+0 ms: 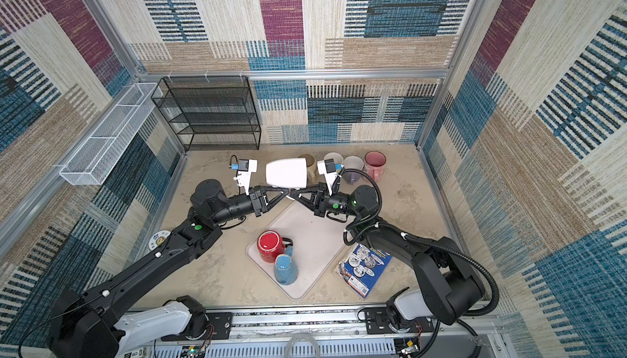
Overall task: Turn the mug right side up
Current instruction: 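Carry the white mug toward the upright mugs, rotating it opening-up with the right gripper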
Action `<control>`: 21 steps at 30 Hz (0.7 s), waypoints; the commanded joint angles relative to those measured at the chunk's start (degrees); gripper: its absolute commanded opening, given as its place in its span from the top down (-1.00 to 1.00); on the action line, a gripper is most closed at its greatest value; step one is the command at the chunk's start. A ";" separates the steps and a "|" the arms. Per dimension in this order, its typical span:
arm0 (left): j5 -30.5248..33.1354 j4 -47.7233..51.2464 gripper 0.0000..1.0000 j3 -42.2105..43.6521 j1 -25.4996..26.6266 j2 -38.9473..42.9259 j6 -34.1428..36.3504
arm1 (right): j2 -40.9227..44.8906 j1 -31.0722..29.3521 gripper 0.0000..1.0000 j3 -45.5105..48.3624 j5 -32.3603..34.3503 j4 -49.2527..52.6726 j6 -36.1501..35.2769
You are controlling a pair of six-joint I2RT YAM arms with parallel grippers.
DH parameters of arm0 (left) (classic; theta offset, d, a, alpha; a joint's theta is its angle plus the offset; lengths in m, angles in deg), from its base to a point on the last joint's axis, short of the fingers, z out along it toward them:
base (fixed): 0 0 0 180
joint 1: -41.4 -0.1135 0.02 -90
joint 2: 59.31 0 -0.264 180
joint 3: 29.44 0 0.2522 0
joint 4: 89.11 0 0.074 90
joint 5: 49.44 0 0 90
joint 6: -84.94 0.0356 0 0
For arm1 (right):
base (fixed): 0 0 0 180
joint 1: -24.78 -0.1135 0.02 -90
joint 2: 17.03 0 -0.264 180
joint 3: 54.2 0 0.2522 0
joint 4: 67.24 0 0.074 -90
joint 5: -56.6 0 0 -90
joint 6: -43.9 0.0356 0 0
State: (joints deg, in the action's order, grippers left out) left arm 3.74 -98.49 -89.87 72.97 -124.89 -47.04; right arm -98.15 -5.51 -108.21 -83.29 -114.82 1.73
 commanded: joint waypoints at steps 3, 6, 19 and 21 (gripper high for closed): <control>-1.33 -1.17 0.91 0.54 -0.19 -0.60 0.40 | 0.23 -0.13 1.00 0.25 2.12 -4.20 1.82; -1.38 0.20 0.43 0.53 -0.37 -0.43 0.84 | 1.24 0.02 1.00 0.91 2.79 -3.11 1.04; 6.76 18.61 -0.16 -0.33 -0.55 7.48 8.63 | 4.46 0.75 1.00 -2.32 6.54 17.89 -7.67; 8.10 23.92 -0.27 -1.23 -0.55 9.10 10.75 | 4.90 0.75 1.00 -3.82 8.83 23.49 -10.16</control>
State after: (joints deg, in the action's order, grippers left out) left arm 9.09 -82.62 -90.01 72.42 -117.28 -41.14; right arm -94.08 -4.76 -110.39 -77.70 -98.02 -3.67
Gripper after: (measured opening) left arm 0.628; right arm 0.155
